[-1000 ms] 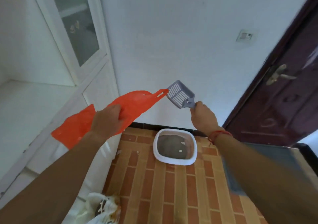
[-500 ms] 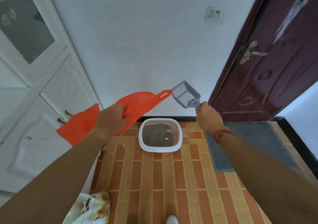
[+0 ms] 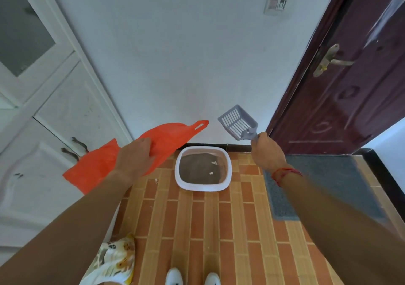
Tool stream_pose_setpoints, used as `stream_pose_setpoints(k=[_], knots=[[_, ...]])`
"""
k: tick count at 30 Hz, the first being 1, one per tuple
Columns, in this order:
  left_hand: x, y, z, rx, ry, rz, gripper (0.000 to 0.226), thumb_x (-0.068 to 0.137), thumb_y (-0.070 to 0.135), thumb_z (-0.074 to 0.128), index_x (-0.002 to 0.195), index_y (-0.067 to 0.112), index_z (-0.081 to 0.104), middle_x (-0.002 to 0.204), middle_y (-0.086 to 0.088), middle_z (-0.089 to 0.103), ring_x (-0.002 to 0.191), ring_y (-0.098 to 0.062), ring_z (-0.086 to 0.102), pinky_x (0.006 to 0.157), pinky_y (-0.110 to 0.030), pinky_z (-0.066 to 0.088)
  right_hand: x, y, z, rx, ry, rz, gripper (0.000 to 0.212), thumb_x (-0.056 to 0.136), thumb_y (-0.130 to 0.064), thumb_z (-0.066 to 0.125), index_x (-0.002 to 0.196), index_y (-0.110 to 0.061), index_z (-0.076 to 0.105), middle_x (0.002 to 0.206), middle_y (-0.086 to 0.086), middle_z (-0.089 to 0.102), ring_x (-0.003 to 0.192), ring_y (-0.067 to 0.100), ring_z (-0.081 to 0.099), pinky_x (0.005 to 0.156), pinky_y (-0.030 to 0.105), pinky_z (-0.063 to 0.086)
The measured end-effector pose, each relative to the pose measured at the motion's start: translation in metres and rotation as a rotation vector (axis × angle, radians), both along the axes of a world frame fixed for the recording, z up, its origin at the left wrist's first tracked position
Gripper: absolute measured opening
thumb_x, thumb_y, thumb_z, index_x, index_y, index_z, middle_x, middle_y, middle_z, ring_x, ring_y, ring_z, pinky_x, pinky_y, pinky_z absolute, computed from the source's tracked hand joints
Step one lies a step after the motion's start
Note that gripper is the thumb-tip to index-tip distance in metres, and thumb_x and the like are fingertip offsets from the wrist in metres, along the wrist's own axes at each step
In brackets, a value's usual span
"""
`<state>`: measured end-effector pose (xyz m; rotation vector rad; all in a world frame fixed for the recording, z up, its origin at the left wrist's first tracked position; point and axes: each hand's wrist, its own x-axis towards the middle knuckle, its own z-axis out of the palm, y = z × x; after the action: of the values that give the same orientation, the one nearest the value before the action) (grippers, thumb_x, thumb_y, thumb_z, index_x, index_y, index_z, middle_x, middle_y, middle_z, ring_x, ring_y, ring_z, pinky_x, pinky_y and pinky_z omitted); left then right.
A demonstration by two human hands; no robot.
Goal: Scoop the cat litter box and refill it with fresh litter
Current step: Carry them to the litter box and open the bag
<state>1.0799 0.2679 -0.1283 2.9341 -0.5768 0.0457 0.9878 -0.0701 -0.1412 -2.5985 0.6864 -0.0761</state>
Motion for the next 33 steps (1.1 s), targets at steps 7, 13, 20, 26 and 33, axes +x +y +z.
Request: stream_pose_setpoints(k=[7, 13, 20, 26, 33], knots=[[0.032, -0.009, -0.016, 0.017, 0.041, 0.007, 0.016, 0.092, 0.029, 0.055, 0.092, 0.013, 0.056, 0.087, -0.005, 0.066, 0.077, -0.029, 0.064, 0.071, -0.044, 0.056, 0.031, -0.008, -0.013, 0.03, 0.028, -0.007, 0.014, 0.1, -0.024, 0.038, 0.095, -0.012, 0.04, 0.099, 0.014, 0.062, 0.078, 0.028, 0.055, 0.067, 0.035, 0.041], [0.087, -0.014, -0.032, -0.003, 0.08, -0.014, 0.015, 0.091, 0.026, 0.056, 0.094, 0.012, 0.059, 0.088, -0.004, 0.066, 0.079, -0.028, 0.064, 0.073, -0.043, 0.055, 0.079, -0.006, -0.025, 0.026, 0.064, -0.022, 0.013, 0.101, -0.024, 0.038, 0.095, -0.012, 0.04, 0.099, 0.013, 0.061, 0.077, 0.026, 0.052, 0.065, 0.034, 0.038], [0.172, -0.01, -0.067, -0.019, 0.136, -0.026, 0.018, 0.091, 0.029, 0.058, 0.089, 0.012, 0.057, 0.084, -0.005, 0.065, 0.074, -0.026, 0.062, 0.068, -0.041, 0.054, 0.156, 0.003, -0.043, 0.003, 0.152, -0.03, 0.016, 0.101, -0.024, 0.038, 0.1, -0.009, 0.043, 0.106, 0.014, 0.059, 0.087, 0.032, 0.056, 0.068, 0.034, 0.036], [0.213, -0.01, -0.1, -0.018, 0.207, -0.052, 0.018, 0.092, 0.032, 0.057, 0.09, 0.014, 0.058, 0.084, -0.004, 0.066, 0.076, -0.027, 0.066, 0.071, -0.041, 0.057, 0.189, 0.007, -0.068, 0.055, 0.195, -0.065, 0.021, 0.099, -0.024, 0.042, 0.102, -0.003, 0.045, 0.104, 0.017, 0.059, 0.095, 0.037, 0.06, 0.07, 0.036, 0.04], [0.235, -0.017, -0.123, -0.023, 0.244, -0.05, 0.016, 0.092, 0.03, 0.058, 0.089, 0.014, 0.058, 0.084, -0.003, 0.065, 0.075, -0.026, 0.065, 0.071, -0.041, 0.057, 0.215, 0.005, -0.076, -0.018, 0.295, 0.011, 0.033, 0.099, -0.027, 0.038, 0.117, -0.001, 0.048, 0.109, 0.019, 0.06, 0.099, 0.04, 0.059, 0.085, 0.047, 0.049]])
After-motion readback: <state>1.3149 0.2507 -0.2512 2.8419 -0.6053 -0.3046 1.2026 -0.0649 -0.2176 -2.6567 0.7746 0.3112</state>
